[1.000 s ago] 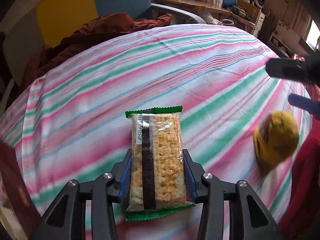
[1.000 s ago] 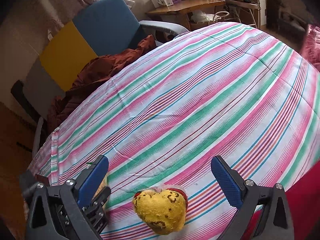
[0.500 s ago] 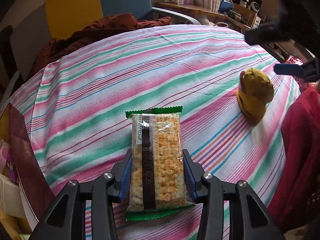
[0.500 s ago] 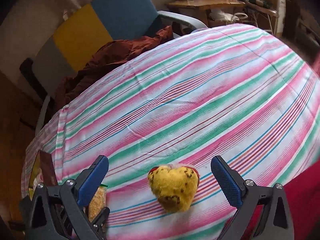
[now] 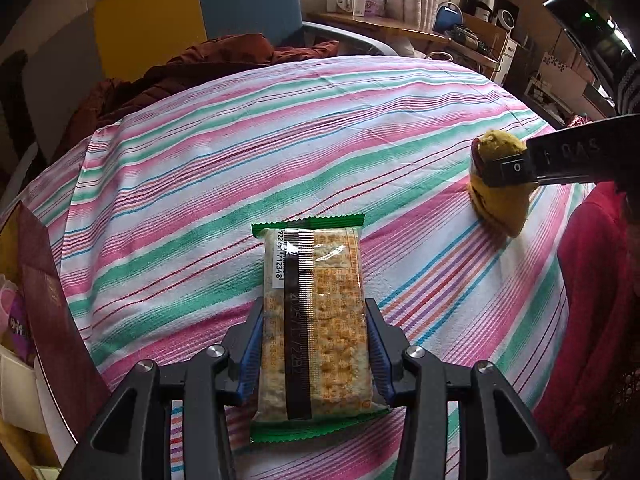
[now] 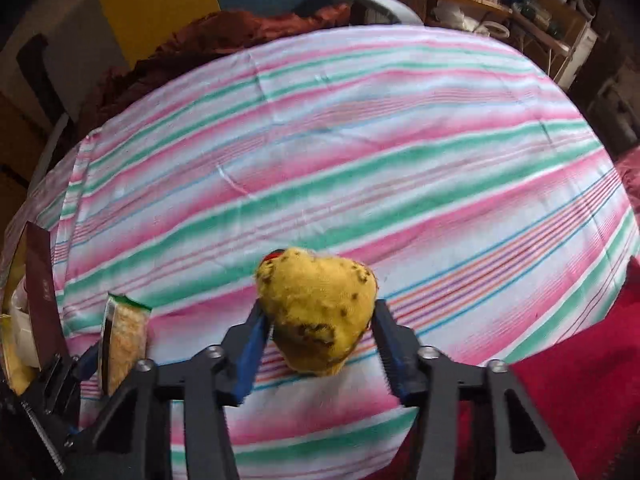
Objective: Organize objects
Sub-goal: 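Grasp the yellow plush toy with the right tool while the left holds crackers, then carry the plush to the tray and release it with the right tool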
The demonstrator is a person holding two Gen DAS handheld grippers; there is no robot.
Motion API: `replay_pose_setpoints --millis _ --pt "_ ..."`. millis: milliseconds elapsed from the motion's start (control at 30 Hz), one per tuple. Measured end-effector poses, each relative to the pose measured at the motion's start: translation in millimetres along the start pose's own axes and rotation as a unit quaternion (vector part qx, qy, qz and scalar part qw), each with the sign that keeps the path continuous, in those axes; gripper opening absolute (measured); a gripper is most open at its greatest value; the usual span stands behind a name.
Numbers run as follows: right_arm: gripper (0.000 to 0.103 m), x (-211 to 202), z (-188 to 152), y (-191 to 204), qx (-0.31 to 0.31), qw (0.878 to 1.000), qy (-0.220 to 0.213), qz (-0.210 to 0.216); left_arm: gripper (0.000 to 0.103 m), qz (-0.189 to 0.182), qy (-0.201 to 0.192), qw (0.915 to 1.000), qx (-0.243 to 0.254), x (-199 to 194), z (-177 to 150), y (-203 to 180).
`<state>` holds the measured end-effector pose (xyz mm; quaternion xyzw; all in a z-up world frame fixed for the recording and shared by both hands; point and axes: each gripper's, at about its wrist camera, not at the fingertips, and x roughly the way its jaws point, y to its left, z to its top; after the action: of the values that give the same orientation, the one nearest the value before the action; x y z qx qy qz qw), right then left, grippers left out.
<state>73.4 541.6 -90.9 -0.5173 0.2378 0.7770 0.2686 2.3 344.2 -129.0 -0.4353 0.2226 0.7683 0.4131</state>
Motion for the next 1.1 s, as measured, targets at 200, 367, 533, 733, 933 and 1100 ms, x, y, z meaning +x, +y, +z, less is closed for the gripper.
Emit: replay_pose_setpoints --millis 200,367,533,733,933,1100 --pt "0.039 -12 -5 4 -0.018 0.999 -0.037 0.015 0.046 0.0 0.002 1.0 -0.006 -3 -1 2" --pt "0.039 -23 -8 8 -0.021 0.997 -0.063 0.046 0.046 0.005 -0.001 0.9998 -0.022 -12 -7 7" --pt "0.039 -24 -13 27 -0.03 0.995 -0.074 0.057 0.046 0.012 -0.027 0.9992 -0.027 -36 -12 13" --pt "0.039 -27 -19 47 -0.047 0.993 -0.081 0.074 0.046 0.026 -0.072 0.9967 -0.028 -73 -12 16" --pt "0.039 -30 -24 71 -0.068 0.99 -0.084 0.094 0.046 0.045 -0.096 0.9935 -0.043 -100 -14 30" --pt "0.039 -36 -28 93 -0.089 0.986 -0.086 0.114 0.046 0.055 -0.104 0.9911 -0.063 -115 -23 46"
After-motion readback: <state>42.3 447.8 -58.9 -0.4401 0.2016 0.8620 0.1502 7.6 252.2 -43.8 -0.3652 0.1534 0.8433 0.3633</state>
